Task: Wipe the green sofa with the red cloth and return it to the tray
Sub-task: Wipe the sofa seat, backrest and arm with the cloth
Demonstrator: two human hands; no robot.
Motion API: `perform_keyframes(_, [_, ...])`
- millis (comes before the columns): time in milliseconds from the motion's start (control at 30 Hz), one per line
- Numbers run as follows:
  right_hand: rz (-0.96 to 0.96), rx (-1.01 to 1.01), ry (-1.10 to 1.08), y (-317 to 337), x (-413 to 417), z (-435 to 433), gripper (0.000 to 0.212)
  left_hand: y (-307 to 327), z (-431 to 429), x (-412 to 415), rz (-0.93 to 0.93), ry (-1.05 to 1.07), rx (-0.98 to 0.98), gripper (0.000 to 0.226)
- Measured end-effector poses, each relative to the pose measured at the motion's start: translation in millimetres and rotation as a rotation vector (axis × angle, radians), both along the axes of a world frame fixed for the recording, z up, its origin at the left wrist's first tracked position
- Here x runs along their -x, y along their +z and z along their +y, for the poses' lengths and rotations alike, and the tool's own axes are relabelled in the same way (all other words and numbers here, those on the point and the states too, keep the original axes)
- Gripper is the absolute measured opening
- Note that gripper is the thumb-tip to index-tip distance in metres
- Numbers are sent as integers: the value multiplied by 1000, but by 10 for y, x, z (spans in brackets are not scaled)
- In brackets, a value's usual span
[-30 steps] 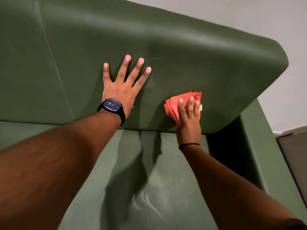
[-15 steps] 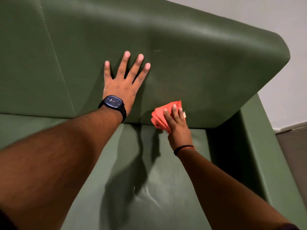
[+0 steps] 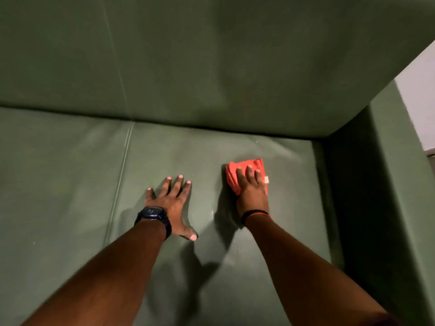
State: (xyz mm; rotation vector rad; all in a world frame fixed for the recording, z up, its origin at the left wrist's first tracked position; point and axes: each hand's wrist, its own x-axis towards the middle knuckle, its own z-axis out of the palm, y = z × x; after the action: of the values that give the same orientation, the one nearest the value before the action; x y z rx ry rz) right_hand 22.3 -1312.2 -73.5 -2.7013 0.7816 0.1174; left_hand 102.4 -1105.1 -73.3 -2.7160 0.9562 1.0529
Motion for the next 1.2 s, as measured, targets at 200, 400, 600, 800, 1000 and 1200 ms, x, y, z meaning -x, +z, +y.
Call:
perform_keyframes(200, [-92,29,452,-66,508,495,53,-116,80,137,-26,-20,-12,153])
perform_keyframes(400, [12,-11,118,-67,645,611,54,-91,86,215,-12,-6,-20,153])
perform_keyframes(600, [-95,24,417,-14,966,655,59,-45,88,239,6,7,-29,149])
perform_keyframes(800, [-13,-72,56,-122,1027,780,64,-60,110,259,3,16,-15,145])
perform_keyframes(1000, [15,-14,245,-27,1214,431,62,-16,103,272,14,10,-26,145])
perform_keyframes(1200, [32,-48,215,-57,1261,667,56,-39,68,268,27,23,-37,147])
